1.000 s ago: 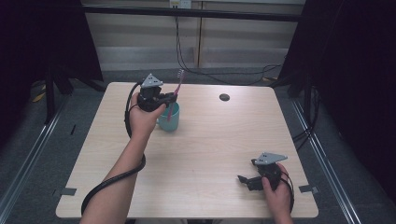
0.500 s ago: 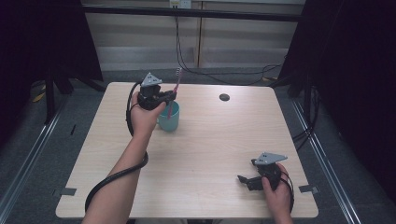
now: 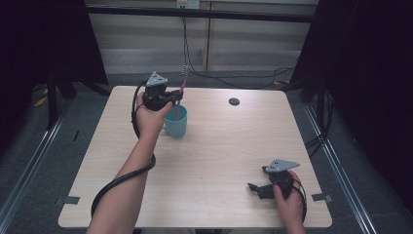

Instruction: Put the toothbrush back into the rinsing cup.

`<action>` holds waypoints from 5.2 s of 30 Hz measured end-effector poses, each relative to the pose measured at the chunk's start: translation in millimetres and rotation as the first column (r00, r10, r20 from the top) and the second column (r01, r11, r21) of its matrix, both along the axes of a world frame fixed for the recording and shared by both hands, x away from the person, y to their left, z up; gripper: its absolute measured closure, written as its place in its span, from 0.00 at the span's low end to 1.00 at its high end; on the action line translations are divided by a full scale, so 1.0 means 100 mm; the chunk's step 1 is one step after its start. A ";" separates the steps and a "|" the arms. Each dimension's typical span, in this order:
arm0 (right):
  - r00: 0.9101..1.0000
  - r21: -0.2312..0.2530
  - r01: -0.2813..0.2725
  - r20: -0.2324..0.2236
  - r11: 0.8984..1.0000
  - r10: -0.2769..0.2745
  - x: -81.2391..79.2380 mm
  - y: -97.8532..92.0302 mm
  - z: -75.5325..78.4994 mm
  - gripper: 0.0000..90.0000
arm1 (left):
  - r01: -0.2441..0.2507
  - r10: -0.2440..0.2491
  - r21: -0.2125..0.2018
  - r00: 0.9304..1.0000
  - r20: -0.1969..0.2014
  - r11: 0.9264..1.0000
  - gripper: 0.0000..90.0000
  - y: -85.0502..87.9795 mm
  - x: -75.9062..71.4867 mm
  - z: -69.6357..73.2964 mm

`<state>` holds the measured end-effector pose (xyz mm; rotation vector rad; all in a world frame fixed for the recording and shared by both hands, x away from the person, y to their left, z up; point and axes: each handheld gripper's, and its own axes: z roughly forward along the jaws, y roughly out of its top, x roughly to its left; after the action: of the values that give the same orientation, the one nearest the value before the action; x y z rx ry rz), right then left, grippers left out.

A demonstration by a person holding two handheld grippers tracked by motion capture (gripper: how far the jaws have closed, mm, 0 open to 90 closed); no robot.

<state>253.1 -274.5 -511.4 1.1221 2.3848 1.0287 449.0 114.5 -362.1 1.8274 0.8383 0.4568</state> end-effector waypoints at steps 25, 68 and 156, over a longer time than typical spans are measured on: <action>1.000 0.000 0.000 0.000 1.000 0.000 0.00 0.00 0.00 0.12 | -0.043 0.043 -0.021 0.999 0.002 0.999 0.92 0.00 0.16 -0.13; 1.000 -0.001 -0.001 0.003 1.000 0.001 0.00 0.00 0.00 0.12 | -0.065 0.067 0.032 0.994 -0.081 0.997 0.92 -0.04 0.16 -0.63; 1.000 -0.001 -0.001 0.004 1.000 0.001 0.00 0.00 0.00 0.12 | -0.057 0.080 0.137 0.983 -0.168 0.989 0.50 0.20 -0.10 -0.50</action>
<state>253.0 -274.1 -511.5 1.1182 2.3826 1.0290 439.3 134.9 -411.7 1.9859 1.0132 0.4095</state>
